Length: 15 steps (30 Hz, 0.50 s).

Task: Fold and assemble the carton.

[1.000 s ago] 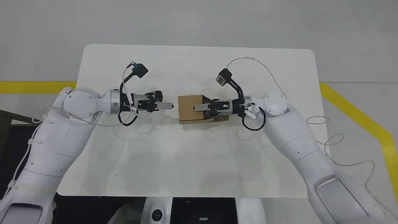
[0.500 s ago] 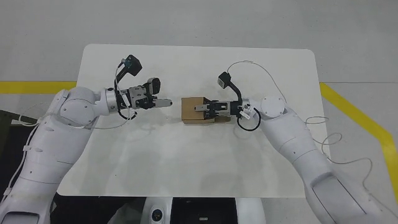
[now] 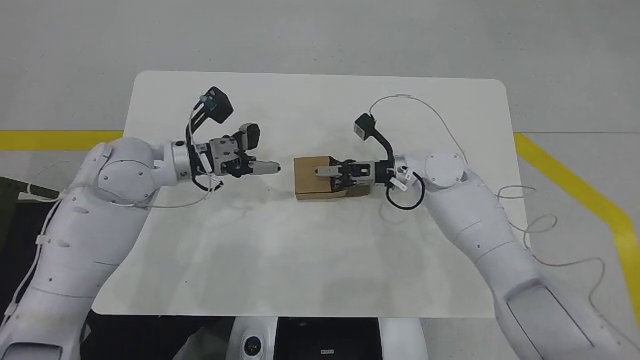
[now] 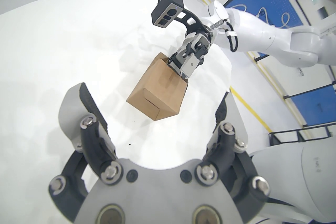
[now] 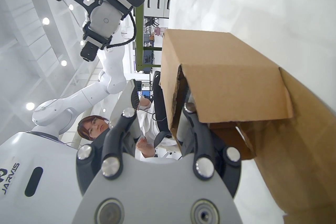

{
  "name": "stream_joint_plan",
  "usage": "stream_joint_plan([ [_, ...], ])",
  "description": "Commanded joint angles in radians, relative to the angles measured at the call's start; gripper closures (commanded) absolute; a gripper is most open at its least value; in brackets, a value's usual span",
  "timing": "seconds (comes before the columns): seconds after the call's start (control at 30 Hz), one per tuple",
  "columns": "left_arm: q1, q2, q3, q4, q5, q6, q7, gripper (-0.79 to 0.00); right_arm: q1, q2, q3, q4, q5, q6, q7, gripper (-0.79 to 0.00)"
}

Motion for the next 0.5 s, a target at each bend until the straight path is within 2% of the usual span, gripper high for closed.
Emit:
stream_joint_plan([
  [0.0,0.013,-0.001,0.0,0.007,0.079,-0.024,0.054,-0.785,-0.005,0.007,0.01,-0.017,-0.017,0.015,0.003,-0.317],
  [0.23,0.048,-0.019,0.016,0.077,0.363,-0.111,0.388,-0.785,-0.038,0.03,0.048,-0.088,-0.051,0.055,0.008,-0.317],
  [0.47,0.039,-0.043,0.064,0.133,0.642,-0.231,0.703,-0.785,-0.067,0.046,0.077,-0.142,-0.059,0.077,0.023,-0.314],
])
